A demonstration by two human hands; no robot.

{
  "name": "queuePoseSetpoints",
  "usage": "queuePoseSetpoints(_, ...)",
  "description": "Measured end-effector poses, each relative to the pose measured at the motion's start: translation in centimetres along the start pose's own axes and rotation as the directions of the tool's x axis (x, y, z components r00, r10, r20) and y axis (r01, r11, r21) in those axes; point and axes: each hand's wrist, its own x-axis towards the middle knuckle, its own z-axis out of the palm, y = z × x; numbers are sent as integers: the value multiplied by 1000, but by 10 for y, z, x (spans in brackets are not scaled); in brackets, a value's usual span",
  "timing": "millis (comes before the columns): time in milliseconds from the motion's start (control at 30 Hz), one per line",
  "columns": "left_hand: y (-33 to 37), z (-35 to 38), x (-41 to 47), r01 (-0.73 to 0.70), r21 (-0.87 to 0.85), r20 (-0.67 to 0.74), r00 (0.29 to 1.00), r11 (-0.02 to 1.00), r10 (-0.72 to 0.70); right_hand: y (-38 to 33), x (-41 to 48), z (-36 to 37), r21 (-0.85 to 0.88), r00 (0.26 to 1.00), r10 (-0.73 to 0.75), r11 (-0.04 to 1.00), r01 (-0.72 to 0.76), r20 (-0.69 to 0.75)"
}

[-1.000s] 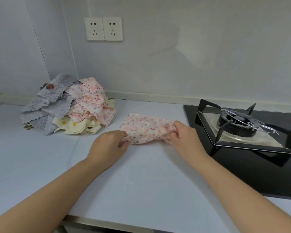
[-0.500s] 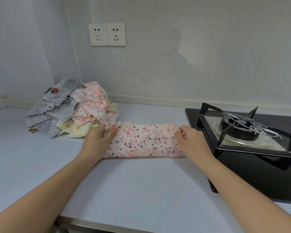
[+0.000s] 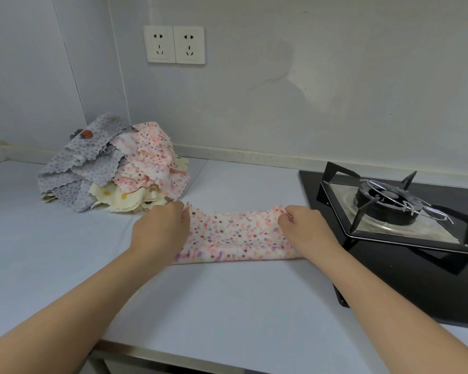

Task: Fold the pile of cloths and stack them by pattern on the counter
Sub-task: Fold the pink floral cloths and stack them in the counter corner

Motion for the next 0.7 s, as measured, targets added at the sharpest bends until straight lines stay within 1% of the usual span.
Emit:
queuePoseSetpoints(67,0,6,-1,-19,58,-64,998,998,23,-1,2,3,-62,1000,-11,998,9,-24)
queuePoseSetpoints(133,0,10,2,-41,120,-75,996,992,50,-3,5,7,-131,999,-15,991,10,-39)
queuePoseSetpoints(200,-2,14,4,-49,145,-69,996,988,59,-4,6,10,-168,999,-26,986,18,-46)
queuePoseSetpoints(300,-3,16,5,-48,149,-78,995,988,60,-2,7,11,-110,999,2,994,-6,-40)
queuePoseSetpoints(400,-5,18,5,-47,158,-122,990,986,66,1,9,10,-58,998,11,998,-15,-60)
queuePoseSetpoints(500,-5,19,4,-38,172,-130,990,984,61,1,9,11,-74,994,4,997,-11,-105)
queuePoseSetpoints(600,-5,19,3,-21,185,-111,993,983,42,1,9,13,-81,995,42,996,-50,-92)
queuePoseSetpoints(700,-6,20,3,-9,143,-115,993,990,26,4,12,13,40,992,86,996,-83,-91)
